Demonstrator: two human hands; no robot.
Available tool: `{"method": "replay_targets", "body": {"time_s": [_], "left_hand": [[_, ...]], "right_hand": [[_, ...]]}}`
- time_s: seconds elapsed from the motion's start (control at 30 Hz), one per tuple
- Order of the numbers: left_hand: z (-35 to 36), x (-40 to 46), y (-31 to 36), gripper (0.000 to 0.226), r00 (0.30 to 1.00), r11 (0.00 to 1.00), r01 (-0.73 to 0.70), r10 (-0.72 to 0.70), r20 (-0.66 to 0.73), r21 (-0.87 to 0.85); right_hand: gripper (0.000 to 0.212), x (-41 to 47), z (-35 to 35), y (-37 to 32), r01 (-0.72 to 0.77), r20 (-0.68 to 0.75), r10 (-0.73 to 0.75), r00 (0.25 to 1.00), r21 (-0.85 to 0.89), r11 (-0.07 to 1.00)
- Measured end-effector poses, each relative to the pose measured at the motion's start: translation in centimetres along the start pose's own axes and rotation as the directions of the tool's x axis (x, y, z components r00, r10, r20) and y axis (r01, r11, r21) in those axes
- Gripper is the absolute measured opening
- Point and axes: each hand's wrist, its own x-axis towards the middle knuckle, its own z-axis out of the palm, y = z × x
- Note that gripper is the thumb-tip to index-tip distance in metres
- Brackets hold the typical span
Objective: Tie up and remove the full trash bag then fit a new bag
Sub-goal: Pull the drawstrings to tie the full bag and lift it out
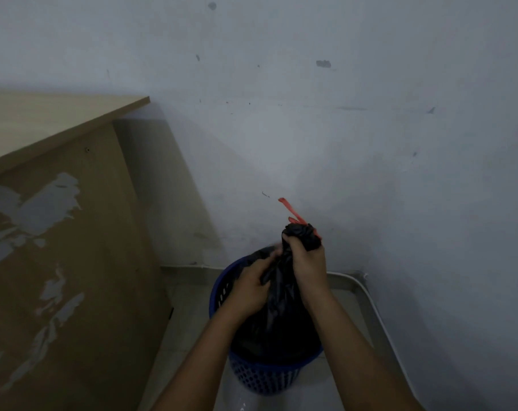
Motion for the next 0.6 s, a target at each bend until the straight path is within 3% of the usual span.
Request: {"method": "replay_targets", "body": {"time_s": [0.13,0.23,0.33,0.4,0.47,0.53,0.6], "left_hand": [[0.5,0.4,-0.1,0.04,0.99,0.985,0.007,0.017,-0.138,0.171],[-1.3,-0.1,-0.7,0.028,0.996,0.996,-0.01,0.019,-0.085,0.094],[-3.2,-1.1,-3.0,0.033,0.968,1.0,-0.012,0.019,-0.251,0.029],[-3.5,-1.9,-5.6,0.042,0.914,0.963,0.191,-0.104,-0.392,0.19],[-2.9,-3.0,-7.9,0.06,0.863,0.827,0.448,-0.301,-0.406,0.34],[-2.1,-3.8,-9.5,0.069,0.836,0.79,0.525,-0.41,-0.364,0.316],[-1.8,-3.9,-10.2,0.065,0.842,0.842,0.494,-0.404,-0.357,0.214]], "right_hand": [[0.022,0.0,-0.2,1.4,0.032,-0.072,-0.036,0.997,-0.053,0.998],[0.013,0.1,-0.8,1.5,0.151,-0.144,-0.168,0.975,-0.121,0.981],[0.023,0.2,-1.1,0.6,0.263,-0.116,-0.282,0.952,-0.159,0.952],[0.018,0.4,-1.3,0.3,0.304,-0.084,-0.318,0.944,-0.149,0.941],[0.021,0.6,-1.4,0.1,0.321,-0.068,-0.336,0.939,-0.17,0.932],[0.027,0.8,-1.4,0.1,0.317,-0.065,-0.333,0.941,-0.178,0.932],[0.03,0.9,-1.3,0.2,0.336,-0.062,-0.352,0.934,-0.183,0.924]]}}
